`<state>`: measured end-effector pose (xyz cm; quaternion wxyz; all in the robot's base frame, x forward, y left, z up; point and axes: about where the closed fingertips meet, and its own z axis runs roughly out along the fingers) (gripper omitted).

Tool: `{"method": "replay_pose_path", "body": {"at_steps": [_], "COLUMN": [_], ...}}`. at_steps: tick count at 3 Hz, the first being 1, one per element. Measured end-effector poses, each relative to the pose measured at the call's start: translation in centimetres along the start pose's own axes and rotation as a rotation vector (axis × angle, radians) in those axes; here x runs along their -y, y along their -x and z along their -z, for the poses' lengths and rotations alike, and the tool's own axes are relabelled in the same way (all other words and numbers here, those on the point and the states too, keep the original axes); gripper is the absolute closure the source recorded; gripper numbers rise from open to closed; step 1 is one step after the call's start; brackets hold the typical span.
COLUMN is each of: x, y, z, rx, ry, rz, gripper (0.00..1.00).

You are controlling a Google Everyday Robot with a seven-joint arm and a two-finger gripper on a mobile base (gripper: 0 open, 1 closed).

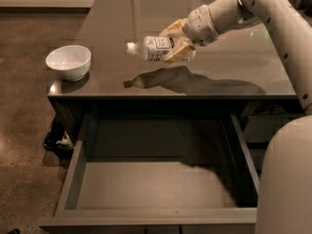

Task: Pick blue plastic bottle from top drawer and place on counter

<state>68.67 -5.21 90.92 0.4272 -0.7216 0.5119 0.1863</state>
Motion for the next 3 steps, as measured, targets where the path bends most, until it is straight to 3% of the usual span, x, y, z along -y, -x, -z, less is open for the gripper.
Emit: {"method": "replay_pose_path", "body": {"at_steps": [1, 2, 3], "x": [0.00, 0.00, 0.00], "y": [0.00, 0.00, 0.00], "z": [0.00, -0.01, -0.01], "rx": [0.000, 0.000, 0.000], "ry": [0.000, 0.000, 0.000], "rz": [0.000, 0.000, 0.000], "gripper": [0.13, 0.00, 0.00]}}
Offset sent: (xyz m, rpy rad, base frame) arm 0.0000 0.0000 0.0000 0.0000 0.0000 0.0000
